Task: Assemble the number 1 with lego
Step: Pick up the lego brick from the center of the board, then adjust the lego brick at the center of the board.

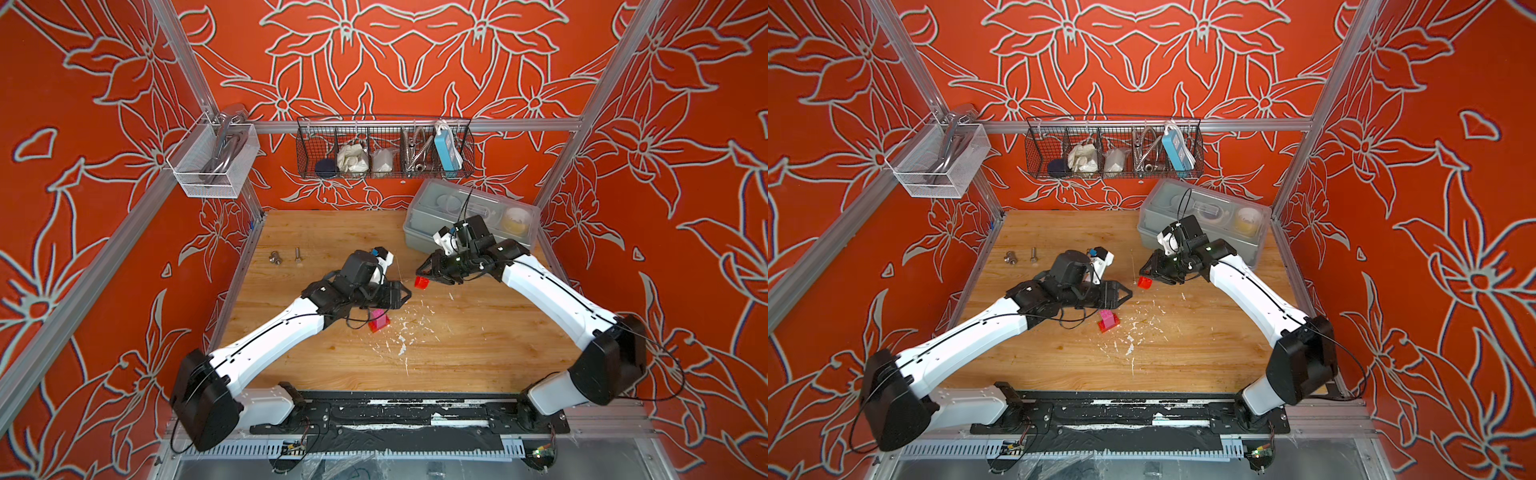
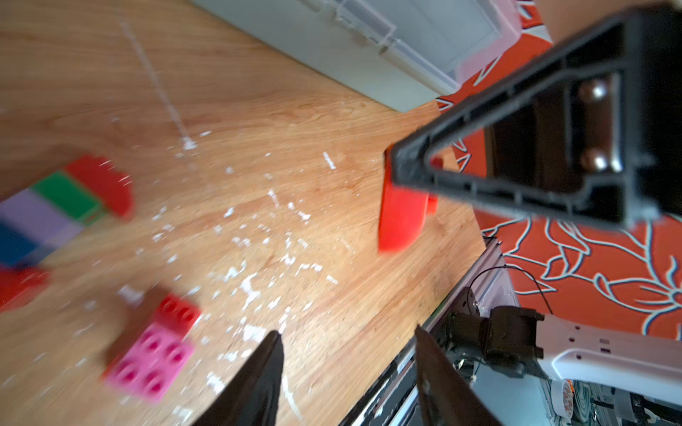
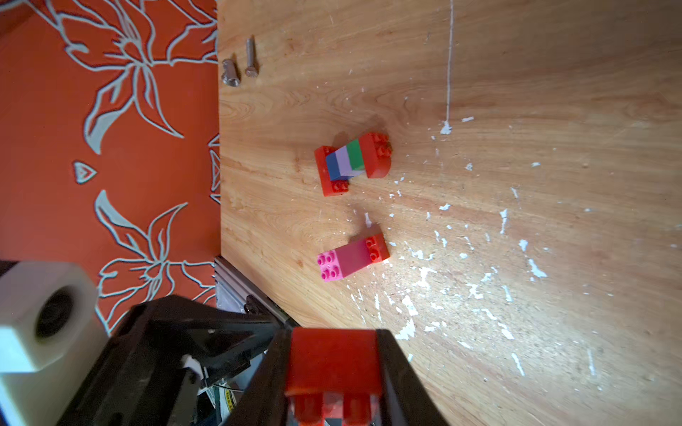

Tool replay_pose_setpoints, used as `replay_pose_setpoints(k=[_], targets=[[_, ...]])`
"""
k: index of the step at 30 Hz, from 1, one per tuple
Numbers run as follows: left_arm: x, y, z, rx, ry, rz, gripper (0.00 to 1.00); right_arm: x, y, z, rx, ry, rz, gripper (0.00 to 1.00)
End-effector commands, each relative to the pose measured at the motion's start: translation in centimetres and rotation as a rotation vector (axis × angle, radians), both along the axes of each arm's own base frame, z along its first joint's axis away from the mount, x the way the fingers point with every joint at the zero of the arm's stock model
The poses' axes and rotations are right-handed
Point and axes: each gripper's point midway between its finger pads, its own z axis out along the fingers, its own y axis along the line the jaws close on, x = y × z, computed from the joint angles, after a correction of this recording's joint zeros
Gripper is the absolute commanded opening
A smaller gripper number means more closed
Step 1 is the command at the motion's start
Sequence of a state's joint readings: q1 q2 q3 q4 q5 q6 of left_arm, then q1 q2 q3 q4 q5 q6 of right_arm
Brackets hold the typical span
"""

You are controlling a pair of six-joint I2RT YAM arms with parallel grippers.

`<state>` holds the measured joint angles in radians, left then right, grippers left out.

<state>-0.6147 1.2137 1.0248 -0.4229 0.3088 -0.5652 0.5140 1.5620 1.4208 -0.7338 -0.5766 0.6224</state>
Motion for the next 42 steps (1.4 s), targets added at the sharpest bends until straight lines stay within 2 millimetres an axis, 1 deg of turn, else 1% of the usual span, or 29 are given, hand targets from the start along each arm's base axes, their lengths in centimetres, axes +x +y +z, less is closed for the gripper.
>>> replay_pose_setpoints(k=[1, 3, 5, 6, 8, 10, 13, 17, 19, 20, 21, 24, 26, 28, 29, 30, 37, 42], targets=[[-3.5, 3.8, -1.2, 0.069, 0.145, 0.035, 0.49, -1.5, -1.8, -1.6, -0.185, -0.09, 0.259, 0.15], [-4.7, 4.9, -1.6, 0.077, 0.156, 0.055, 0.44, -1.1, -1.7, -1.8, -0.206, -0.118, 0.308, 0.15], [-5.4, 5.5, -2.1, 0.062, 0.179, 0.086, 0.36, -0.8, -1.7, -2.1, -0.22, -0.122, 0.322, 0.15], [-5.7, 5.7, -2.3, 0.051, 0.197, 0.103, 0.3, -0.7, -1.7, -2.2, -0.226, -0.117, 0.326, 0.15], [-6.1, 6.0, -2.9, 0.048, 0.244, 0.131, 0.21, -0.5, -1.7, -2.4, -0.236, -0.102, 0.318, 0.15], [-6.3, 6.6, -3.4, 0.047, 0.304, 0.187, 0.16, -0.3, -1.5, -2.5, -0.229, -0.092, 0.308, 0.14], [-6.8, 6.4, -5.2, 0.004, 0.437, 0.246, 0.1, 0.0, -1.0, -2.6, -0.208, -0.083, 0.297, 0.15], [-7.2, 6.2, -8.0, -0.049, 0.533, 0.317, 0.01, 0.2, -0.5, -2.6, -0.187, -0.081, 0.306, 0.15], [-6.8, 6.2, -9.3, -0.095, 0.543, 0.374, 0.0, 0.2, -0.3, -2.8, -0.184, -0.08, 0.318, 0.15], [-6.5, 6.3, -9.3, -0.144, 0.523, 0.402, 0.0, 0.1, -0.3, -2.9, -0.181, -0.078, 0.326, 0.15], [-6.3, 6.4, -10.0, -0.171, 0.524, 0.435, 0.0, 0.1, -0.3, -2.9, -0.179, -0.076, 0.331, 0.16], [-5.8, 7.3, -12.5, -0.19, 0.533, 0.54, 0.0, 0.1, -0.3, -2.9, -0.179, -0.087, 0.335, 0.16], [-5.3, 7.7, -13.6, -0.196, 0.515, 0.579, 0.0, 0.1, -0.3, -2.6, -0.178, -0.1, 0.334, 0.16], [-4.7, 8.1, -14.1, -0.187, 0.495, 0.609, 0.0, 0.1, -0.4, -2.4, -0.179, -0.109, 0.331, 0.16], [-4.3, 8.1, -14.1, -0.187, 0.479, 0.615, 0.0, 0.1, -0.5, -2.3, -0.179, -0.111, 0.33, 0.16], [-4.1, 8.0, -15.0, -0.167, 0.496, 0.622, 0.0, 0.0, -0.5, -2.3, -0.178, -0.108, 0.331, 0.16], [-2.8, 6.0, -16.8, -0.193, 0.56, 0.597, 0.0, -0.2, -0.8, -2.2, -0.189, -0.109, 0.327, 0.16], [-2.2, 5.8, -17.4, -0.206, 0.565, 0.612, 0.0, -0.5, -0.9, -2.1, -0.193, -0.109, 0.328, 0.16]])
